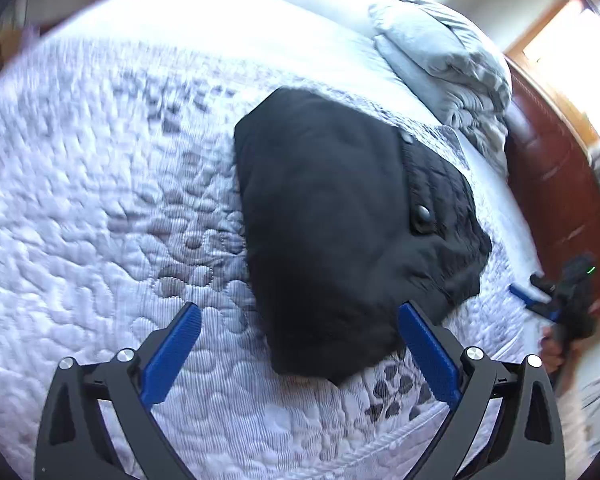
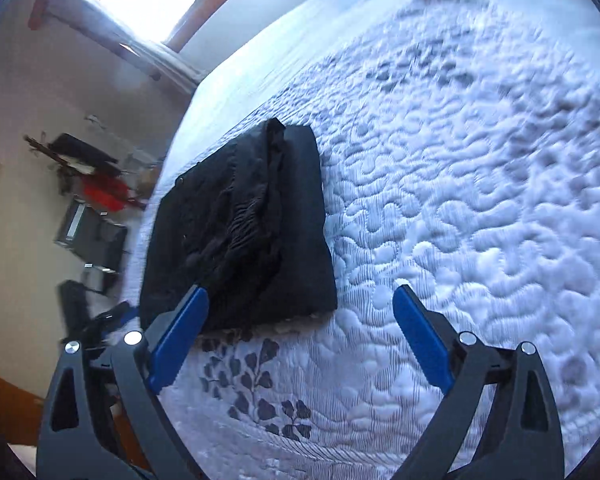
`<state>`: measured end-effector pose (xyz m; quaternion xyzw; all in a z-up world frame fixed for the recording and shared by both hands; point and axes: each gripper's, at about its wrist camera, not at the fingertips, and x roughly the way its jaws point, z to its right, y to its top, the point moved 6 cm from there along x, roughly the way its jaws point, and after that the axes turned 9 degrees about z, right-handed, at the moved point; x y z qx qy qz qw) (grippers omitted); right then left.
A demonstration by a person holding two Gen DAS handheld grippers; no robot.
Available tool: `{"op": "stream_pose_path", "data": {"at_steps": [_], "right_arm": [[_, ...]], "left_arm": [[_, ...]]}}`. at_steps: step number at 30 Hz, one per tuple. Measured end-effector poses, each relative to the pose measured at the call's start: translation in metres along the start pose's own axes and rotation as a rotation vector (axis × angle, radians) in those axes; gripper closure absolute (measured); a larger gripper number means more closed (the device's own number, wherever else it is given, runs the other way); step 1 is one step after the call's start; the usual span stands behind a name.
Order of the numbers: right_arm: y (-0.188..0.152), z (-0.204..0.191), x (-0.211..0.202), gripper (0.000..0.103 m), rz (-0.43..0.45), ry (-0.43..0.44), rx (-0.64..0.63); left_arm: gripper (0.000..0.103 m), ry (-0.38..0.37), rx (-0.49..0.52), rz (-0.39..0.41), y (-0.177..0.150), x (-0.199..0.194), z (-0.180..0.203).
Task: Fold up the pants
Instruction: 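Release the bundle and pull both tools back from it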
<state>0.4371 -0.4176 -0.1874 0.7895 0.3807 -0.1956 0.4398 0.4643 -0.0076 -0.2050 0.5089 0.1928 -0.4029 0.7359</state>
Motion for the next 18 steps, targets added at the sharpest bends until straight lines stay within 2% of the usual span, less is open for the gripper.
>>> {"op": "stream_pose_path", "data": {"at_steps": [7, 13, 18], "right_arm": [[-0.011, -0.072, -0.025, 0.006, 0.094, -0.083, -0.077], [-0.023, -0.096, -0.049, 0.006, 0.141, -0.21, -0.109], [-0.028, -0.108, -0.072, 0.006, 0.183, -0.268, -0.114]], "left_arm": [[0.004, 0.08, 0.093, 0.076, -0.003, -0.046, 0.056], [0.004, 0.161, 0.167, 0.129, -0.008, -0.083, 0.08], [0.004, 0.214, 0.185, 0.185, -0.01, -0.115, 0.092]]}}
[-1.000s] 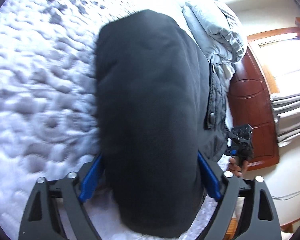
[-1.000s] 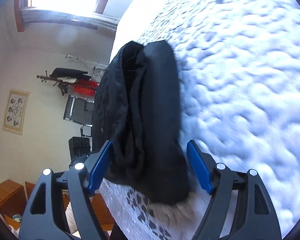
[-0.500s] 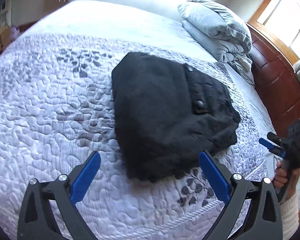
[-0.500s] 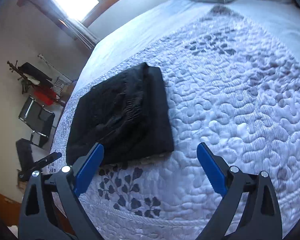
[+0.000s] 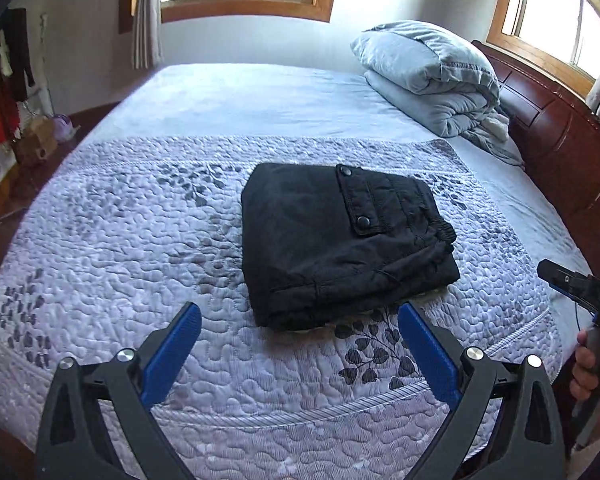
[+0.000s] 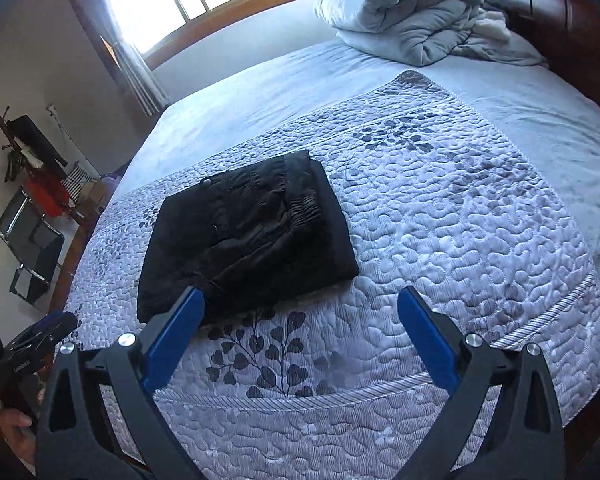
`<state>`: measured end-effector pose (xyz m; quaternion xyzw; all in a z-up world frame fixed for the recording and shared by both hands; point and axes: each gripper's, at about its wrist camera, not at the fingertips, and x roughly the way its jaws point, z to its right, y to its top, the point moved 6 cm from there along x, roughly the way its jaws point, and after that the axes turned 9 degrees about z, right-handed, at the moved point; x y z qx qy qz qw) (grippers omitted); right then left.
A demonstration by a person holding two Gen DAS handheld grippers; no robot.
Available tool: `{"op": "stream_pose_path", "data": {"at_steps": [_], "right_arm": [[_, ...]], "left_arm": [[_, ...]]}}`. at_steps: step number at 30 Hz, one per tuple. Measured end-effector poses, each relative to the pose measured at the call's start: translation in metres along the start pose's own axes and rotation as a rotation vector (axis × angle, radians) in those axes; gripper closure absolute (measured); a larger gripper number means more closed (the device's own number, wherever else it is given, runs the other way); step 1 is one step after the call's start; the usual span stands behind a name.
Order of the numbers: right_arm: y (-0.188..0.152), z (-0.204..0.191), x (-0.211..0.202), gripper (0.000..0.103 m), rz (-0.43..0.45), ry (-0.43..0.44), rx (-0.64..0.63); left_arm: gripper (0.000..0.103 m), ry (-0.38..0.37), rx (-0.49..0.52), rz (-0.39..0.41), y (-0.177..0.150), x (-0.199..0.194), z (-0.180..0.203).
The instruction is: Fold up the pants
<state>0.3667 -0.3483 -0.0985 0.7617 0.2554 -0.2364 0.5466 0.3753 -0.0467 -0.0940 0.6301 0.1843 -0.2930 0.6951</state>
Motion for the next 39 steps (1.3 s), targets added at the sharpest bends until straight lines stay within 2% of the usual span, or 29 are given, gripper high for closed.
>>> {"op": "stream_pose_path", "data": {"at_steps": [10, 16, 23, 32, 39], "right_arm": [[-0.005, -0.012, -0.038, 0.006, 0.058, -0.185, -0.103], [-0.011, -0.022, -0.053, 0.006, 0.073, -0.315, -0.188], [-0.017, -0.035, -0.067, 0.006, 0.085, -0.319, -0.209], [-0.02, -0.049, -0.077, 0.006, 0.098, -0.277, -0.212], [-0.018, -0.06, -0.086, 0.006, 0.117, -0.256, -0.223]], "left_arm": [[0.004, 0.07, 0.066, 0.068, 0.011, -0.05, 0.012], [0.004, 0.071, 0.078, 0.101, 0.013, -0.07, 0.019], [0.004, 0.117, 0.087, 0.141, 0.015, -0.089, 0.023], [0.004, 0.092, 0.048, 0.181, 0.017, -0.108, 0.025], [0.004, 0.026, 0.021, 0.211, 0.02, -0.121, 0.03]]}}
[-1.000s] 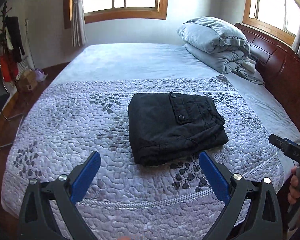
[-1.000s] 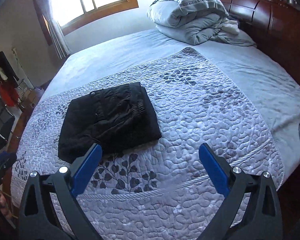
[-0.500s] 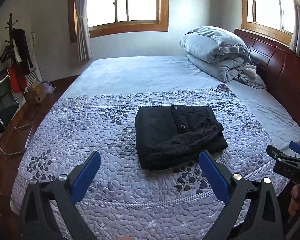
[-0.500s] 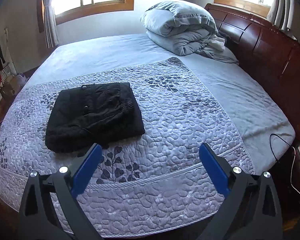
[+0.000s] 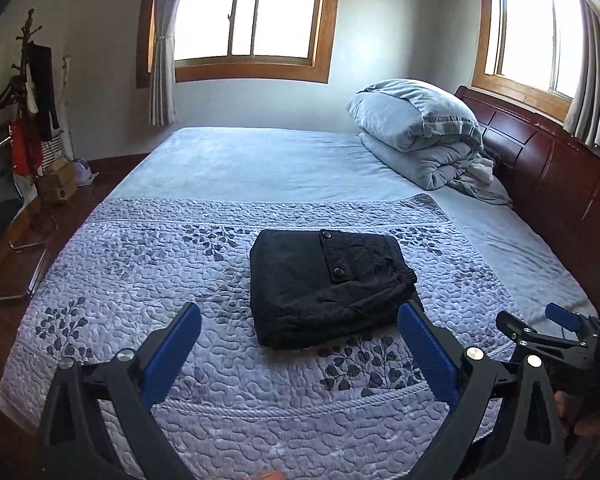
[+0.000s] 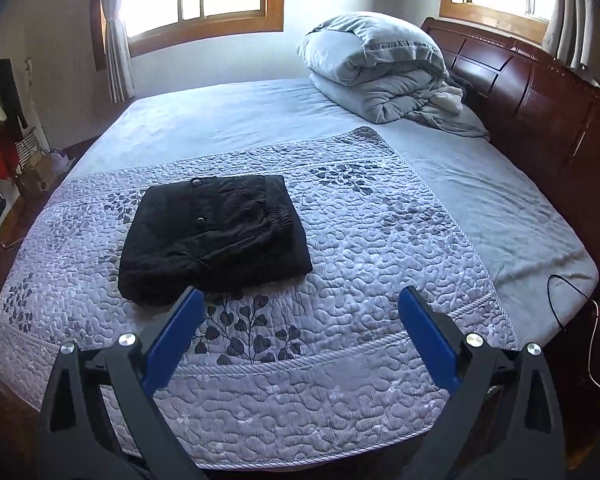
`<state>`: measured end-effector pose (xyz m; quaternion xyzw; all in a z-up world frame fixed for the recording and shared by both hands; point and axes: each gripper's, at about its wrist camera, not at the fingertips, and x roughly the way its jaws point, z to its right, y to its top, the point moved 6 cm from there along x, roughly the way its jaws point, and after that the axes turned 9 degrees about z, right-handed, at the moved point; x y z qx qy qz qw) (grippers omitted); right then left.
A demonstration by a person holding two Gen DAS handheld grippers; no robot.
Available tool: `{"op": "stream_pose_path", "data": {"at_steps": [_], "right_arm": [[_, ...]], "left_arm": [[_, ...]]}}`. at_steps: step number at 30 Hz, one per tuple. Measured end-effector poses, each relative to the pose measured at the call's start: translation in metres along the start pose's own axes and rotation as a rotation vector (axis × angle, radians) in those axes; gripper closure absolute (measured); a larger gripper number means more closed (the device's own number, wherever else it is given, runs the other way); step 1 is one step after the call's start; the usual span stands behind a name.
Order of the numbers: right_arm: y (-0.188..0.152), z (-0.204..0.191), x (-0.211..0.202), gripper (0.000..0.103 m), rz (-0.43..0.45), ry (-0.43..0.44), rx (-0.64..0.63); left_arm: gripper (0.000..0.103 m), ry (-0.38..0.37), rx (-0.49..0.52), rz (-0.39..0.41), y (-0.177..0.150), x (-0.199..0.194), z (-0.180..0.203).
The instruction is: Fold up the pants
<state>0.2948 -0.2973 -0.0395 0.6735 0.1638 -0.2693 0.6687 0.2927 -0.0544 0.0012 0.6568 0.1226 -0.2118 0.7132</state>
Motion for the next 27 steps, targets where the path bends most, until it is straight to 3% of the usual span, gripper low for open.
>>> {"op": "stream_pose_path", "data": {"at_steps": [9, 23, 27], "right_arm": [[-0.001, -0.001, 0.002, 0.005, -0.007, 0.002, -0.003], [-0.007, -0.014, 0.021, 0.005, -0.052, -0.031, -0.051], [-0.008, -0.013, 0.025, 0.005, -0.056, -0.031, -0.047]], "left_arm": [[0.004, 0.031, 0.039, 0.007, 0.001, -0.003, 0.003], [0.004, 0.05, 0.053, -0.07, -0.02, 0.018, 0.007], [0.004, 0.093, 0.075, -0.084, -0.029, 0.028, 0.001]]}}
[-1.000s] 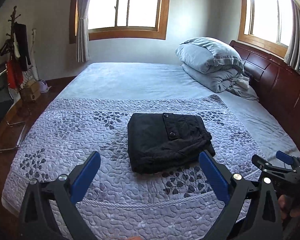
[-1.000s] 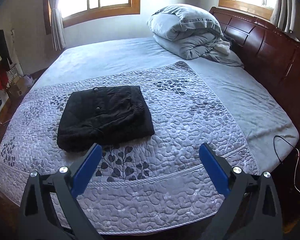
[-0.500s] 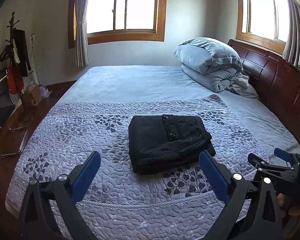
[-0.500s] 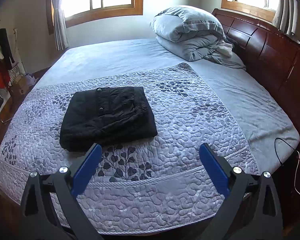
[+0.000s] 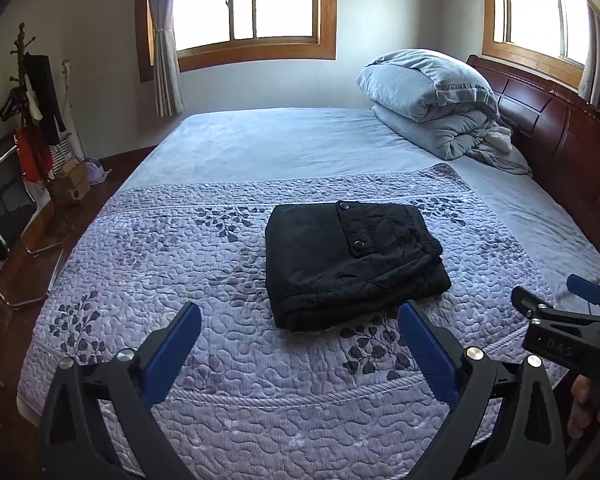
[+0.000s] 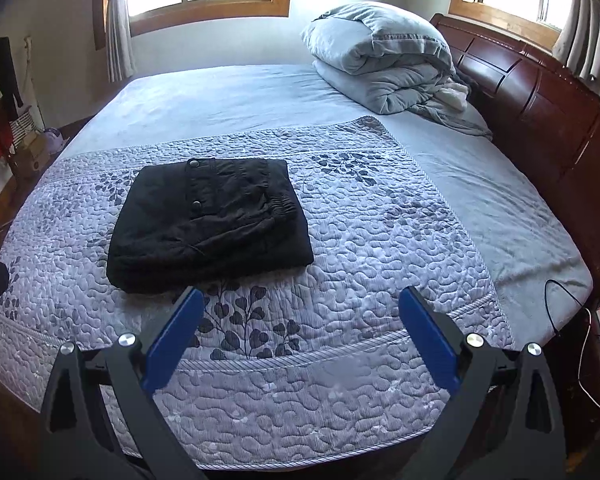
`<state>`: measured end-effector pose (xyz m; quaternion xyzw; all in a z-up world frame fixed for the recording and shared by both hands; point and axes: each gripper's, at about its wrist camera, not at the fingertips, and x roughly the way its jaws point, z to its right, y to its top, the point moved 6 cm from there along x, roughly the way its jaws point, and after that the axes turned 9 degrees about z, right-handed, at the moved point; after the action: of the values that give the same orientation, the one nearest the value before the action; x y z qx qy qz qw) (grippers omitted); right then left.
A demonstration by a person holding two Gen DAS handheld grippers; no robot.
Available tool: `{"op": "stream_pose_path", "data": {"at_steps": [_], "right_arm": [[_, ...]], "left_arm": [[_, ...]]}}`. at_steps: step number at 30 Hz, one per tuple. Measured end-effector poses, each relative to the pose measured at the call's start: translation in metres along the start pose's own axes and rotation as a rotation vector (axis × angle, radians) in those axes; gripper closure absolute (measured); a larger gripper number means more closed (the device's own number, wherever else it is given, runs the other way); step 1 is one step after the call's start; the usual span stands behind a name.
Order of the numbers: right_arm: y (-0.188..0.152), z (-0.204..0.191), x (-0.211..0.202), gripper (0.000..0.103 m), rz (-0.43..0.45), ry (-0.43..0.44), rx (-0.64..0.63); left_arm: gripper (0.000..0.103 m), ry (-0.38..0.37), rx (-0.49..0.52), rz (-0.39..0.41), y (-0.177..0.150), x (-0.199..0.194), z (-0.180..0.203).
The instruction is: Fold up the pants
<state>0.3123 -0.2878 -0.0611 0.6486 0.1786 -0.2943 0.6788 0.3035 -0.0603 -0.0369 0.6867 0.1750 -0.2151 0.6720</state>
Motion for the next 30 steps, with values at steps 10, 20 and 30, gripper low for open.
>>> {"op": "stream_pose_path", "data": {"at_steps": [10, 20, 30], "right_arm": [[-0.002, 0.01, 0.007, 0.005, -0.001, -0.005, 0.015], [0.0, 0.006, 0.008, 0.005, 0.005, 0.057, 0.023], [-0.004, 0.004, 0.012, 0.005, -0.01, 0.07, 0.024]], "left_arm": [[0.004, 0.031, 0.016, -0.049, -0.021, 0.03, -0.011], [0.004, 0.028, 0.017, -0.068, -0.026, 0.039, -0.011], [0.004, 0.021, 0.029, -0.074, -0.026, 0.043, -0.011]]}}
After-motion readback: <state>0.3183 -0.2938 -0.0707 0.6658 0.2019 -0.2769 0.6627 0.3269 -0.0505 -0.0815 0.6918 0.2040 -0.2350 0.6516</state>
